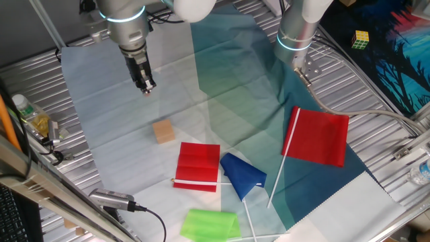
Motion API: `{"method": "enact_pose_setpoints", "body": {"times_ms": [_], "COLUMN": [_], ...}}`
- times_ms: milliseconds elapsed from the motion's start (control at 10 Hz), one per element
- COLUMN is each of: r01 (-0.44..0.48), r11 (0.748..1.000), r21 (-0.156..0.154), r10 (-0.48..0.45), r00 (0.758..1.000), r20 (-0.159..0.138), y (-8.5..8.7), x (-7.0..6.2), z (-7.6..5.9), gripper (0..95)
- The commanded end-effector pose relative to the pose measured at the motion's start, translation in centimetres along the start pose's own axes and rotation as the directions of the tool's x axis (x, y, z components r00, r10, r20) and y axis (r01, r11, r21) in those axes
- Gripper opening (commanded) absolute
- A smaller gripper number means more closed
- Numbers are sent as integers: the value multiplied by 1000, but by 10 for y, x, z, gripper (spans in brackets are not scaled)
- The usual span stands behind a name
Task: Approach and touch the side of the small block
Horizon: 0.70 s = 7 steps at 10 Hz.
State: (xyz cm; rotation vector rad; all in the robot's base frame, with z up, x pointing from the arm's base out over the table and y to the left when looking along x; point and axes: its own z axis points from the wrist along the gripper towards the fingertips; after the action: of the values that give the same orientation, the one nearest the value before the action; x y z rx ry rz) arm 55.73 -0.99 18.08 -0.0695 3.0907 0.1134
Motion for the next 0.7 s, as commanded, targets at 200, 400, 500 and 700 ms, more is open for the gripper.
{"method": "enact_pose_setpoints", "body": {"times_ms": [200,400,500,700], "r01": [9,18,23,6], "r11": [1000,999,998,998], "r21": [3,27,52,64], "r10": [-9,-13,-10,12], "r00": [998,983,972,962], "r20": [-65,-185,-235,-274], "y": [1,1,1,1], "x": [-2,-2,-2,-2], "z": [1,1,1,1], "gripper": [0,0,0,0]}}
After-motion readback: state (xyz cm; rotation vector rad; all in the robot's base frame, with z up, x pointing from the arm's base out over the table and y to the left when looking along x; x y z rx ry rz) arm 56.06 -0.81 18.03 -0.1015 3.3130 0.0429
